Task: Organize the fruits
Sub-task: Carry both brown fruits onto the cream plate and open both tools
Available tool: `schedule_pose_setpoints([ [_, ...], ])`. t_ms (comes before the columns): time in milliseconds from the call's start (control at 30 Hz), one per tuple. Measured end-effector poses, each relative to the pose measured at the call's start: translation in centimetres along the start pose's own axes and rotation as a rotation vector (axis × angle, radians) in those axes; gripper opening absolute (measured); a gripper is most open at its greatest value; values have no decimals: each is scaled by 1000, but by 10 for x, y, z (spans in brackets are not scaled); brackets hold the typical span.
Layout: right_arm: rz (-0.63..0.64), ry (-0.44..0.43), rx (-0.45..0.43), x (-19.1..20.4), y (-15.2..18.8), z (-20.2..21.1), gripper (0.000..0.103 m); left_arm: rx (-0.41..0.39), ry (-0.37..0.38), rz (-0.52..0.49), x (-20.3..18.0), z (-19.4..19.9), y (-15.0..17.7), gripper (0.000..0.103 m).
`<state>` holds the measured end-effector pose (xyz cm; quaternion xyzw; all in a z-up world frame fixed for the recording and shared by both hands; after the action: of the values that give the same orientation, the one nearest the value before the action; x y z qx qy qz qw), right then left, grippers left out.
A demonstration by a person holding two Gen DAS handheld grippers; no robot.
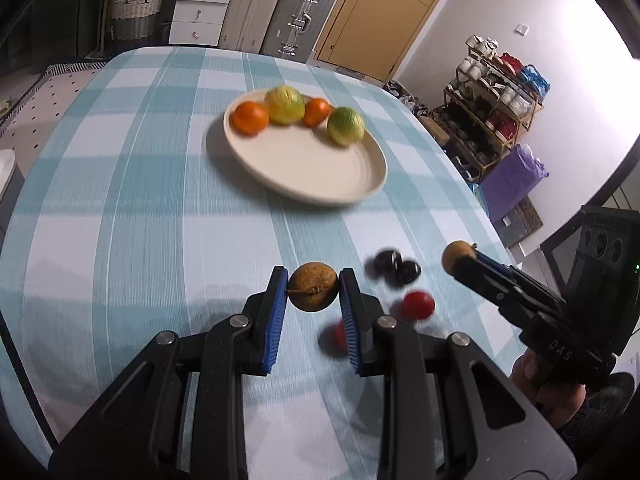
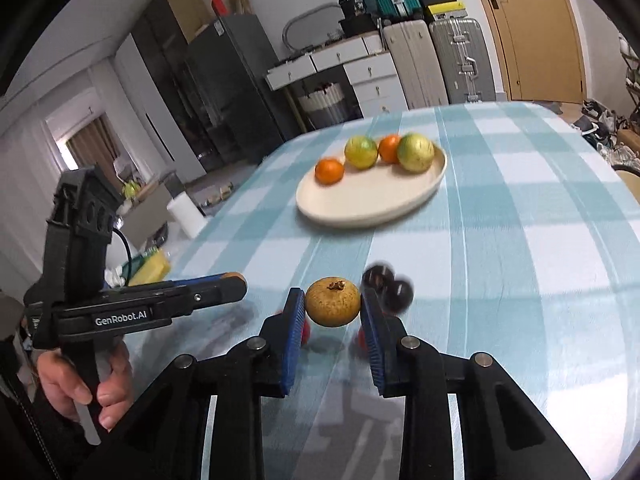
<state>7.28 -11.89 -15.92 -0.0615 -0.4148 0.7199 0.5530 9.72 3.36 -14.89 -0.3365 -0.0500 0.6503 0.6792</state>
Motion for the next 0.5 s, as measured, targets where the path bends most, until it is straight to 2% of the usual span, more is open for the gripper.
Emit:
schedule_pose_setpoints([
  [267, 34, -12, -16, -15, -48, -12, 29, 0, -28, -1, 1, -18, -55, 23],
  [500, 92, -27, 3, -17, -86, -41, 29, -8, -5, 8, 4, -39, -108, 23],
])
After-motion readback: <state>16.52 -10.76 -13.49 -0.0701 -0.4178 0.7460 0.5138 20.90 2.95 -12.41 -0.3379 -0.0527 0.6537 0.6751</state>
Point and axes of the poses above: each gripper's, at about its wrist camera, not at the fingertips, and z roughly against the way its jaws point, x to its left, y to its underside, the point moved 7 cm from there along -z, roughly the way its jaws point, and after that the axes turned 4 degrees about x, right-handed, at the moved point
